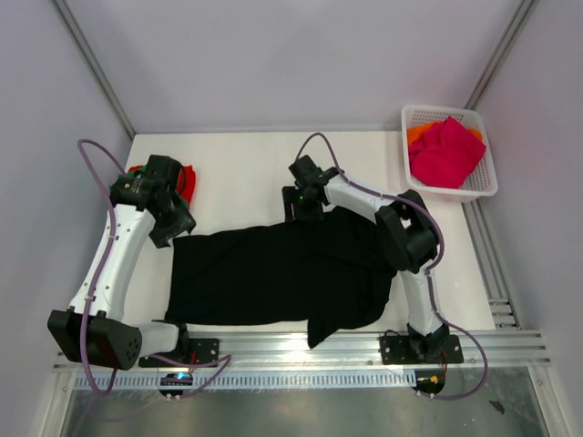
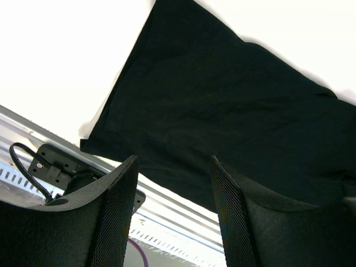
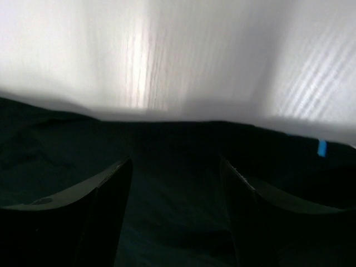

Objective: Fold and stack the t-shirts
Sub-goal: Grap the side of the flattened tshirt closest away from the robot with both arms

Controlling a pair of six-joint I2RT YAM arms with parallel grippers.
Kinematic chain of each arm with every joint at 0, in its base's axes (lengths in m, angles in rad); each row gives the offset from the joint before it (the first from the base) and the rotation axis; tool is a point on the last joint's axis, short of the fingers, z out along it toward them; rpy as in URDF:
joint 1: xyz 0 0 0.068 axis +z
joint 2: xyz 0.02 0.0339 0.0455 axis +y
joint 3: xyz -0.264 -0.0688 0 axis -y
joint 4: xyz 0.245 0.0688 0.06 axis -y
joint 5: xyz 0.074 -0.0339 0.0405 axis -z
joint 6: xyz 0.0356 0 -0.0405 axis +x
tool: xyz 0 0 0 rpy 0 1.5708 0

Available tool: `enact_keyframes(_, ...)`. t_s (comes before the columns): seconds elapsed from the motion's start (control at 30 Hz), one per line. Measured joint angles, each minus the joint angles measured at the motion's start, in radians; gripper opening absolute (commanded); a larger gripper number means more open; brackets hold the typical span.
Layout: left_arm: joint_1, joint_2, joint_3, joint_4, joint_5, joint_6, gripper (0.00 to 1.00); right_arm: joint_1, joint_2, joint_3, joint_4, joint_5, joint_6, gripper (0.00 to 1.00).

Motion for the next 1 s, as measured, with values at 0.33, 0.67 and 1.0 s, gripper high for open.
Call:
enact_keyframes(0.33, 0.0, 0.0, -0.004, 0.001, 0.005, 0.0, 0.57, 0.043, -0.135, -0.041, -0.045, 0.056, -0.072, 0.68)
enact_keyframes(0.67, 0.0, 0.0, -0.004, 0.001, 0.008, 0.0, 0.57, 0.108, -0.099, -0.074, -0.051, 0.017, -0.067, 0.68)
enact_keyframes(1.0, 0.0, 0.012, -0.003, 0.001, 0.008, 0.0, 0.57, 0.153, -0.021, -0.035, -0.06, -0.018, -0.068, 0.68)
